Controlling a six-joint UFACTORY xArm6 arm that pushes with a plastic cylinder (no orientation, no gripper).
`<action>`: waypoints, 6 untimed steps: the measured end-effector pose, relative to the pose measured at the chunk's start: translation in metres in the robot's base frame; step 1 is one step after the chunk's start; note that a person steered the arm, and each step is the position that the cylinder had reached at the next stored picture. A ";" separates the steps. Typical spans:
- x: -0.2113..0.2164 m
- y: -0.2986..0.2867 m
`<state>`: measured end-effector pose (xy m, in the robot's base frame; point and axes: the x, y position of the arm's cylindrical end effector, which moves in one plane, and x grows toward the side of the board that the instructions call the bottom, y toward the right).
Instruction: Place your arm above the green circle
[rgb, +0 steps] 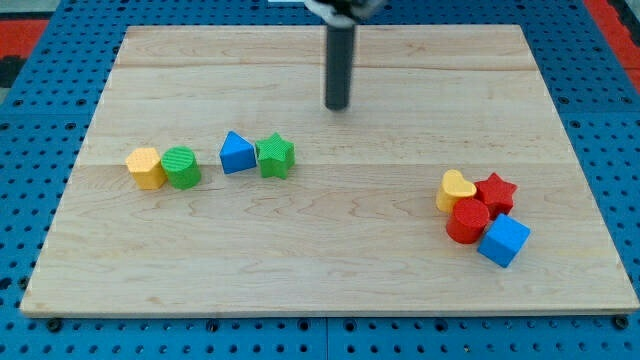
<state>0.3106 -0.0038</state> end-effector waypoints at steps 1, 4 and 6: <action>-0.053 -0.086; -0.057 -0.110; -0.031 -0.121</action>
